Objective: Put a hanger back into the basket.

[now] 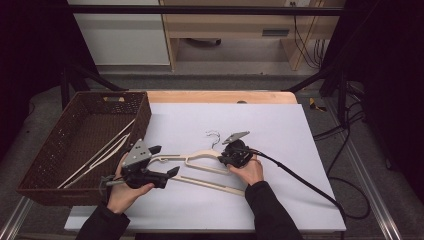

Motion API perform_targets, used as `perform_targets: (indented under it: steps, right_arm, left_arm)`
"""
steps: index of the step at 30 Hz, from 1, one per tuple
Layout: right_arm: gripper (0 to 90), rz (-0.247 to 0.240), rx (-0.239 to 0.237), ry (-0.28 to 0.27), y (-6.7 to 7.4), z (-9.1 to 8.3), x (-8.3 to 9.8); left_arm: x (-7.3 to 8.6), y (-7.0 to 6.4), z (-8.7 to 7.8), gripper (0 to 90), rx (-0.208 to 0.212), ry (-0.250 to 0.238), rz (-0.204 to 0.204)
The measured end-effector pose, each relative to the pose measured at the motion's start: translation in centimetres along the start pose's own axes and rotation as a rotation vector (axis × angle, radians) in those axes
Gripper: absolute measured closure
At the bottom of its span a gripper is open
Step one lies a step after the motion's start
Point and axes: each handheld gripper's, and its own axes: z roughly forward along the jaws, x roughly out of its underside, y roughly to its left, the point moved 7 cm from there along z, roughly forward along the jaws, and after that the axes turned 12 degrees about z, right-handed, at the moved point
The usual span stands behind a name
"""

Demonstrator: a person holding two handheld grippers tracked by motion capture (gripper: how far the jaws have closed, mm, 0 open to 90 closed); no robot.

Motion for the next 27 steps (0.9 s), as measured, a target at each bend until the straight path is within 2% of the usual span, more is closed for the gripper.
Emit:
perform_targets:
  steps: [3, 5, 7, 12, 16, 20, 24, 25, 27]
  right_arm:
    - [74.7, -0.001, -0.01, -0.002, 0.2, -0.4, -0.1]
    - [74.9, -0.017, -0.021, -0.021, 0.2, -0.5, -0.3]
    - [75.3, -0.004, -0.023, -0.022, 0.3, -0.7, -0.4]
    - [75.4, -0.013, -0.029, -0.034, 0.3, -0.8, -0.5]
    - [75.3, -0.012, -0.024, -0.029, 0.4, -0.8, -0.4]
    - [75.3, -0.021, -0.024, -0.033, 0.4, -0.9, -0.4]
    - [75.3, -0.016, -0.024, -0.035, 0.5, -0.9, -0.4]
    - [75.2, -0.03, -0.032, -0.038, 0.4, -0.9, -0.4]
    - [75.3, -0.027, -0.02, -0.037, 0.4, -1.0, -0.4]
  left_arm:
    - [-0.1, 0.1, 1.5, 11.0, 0.023, 0.036, 0.0]
    - [-0.1, 0.1, 2.6, 12.5, 0.036, 0.054, -0.01]
    - [0.0, 0.2, 3.7, 12.9, 0.047, 0.082, -0.005]
    - [0.8, 0.5, 6.9, 14.9, 0.065, 0.168, -0.005]
    - [1.8, 0.9, 9.1, 18.7, 0.06, 0.248, 0.024]
    - [2.6, 1.5, 11.0, 23.9, 0.061, 0.288, 0.005]
    - [3.3, 1.8, 12.3, 30.8, 0.073, 0.323, 0.014]
    - [3.4, 1.9, 12.6, 32.4, 0.073, 0.331, 0.014]
    - [3.6, 1.9, 13.0, 36.1, 0.075, 0.343, 0.023]
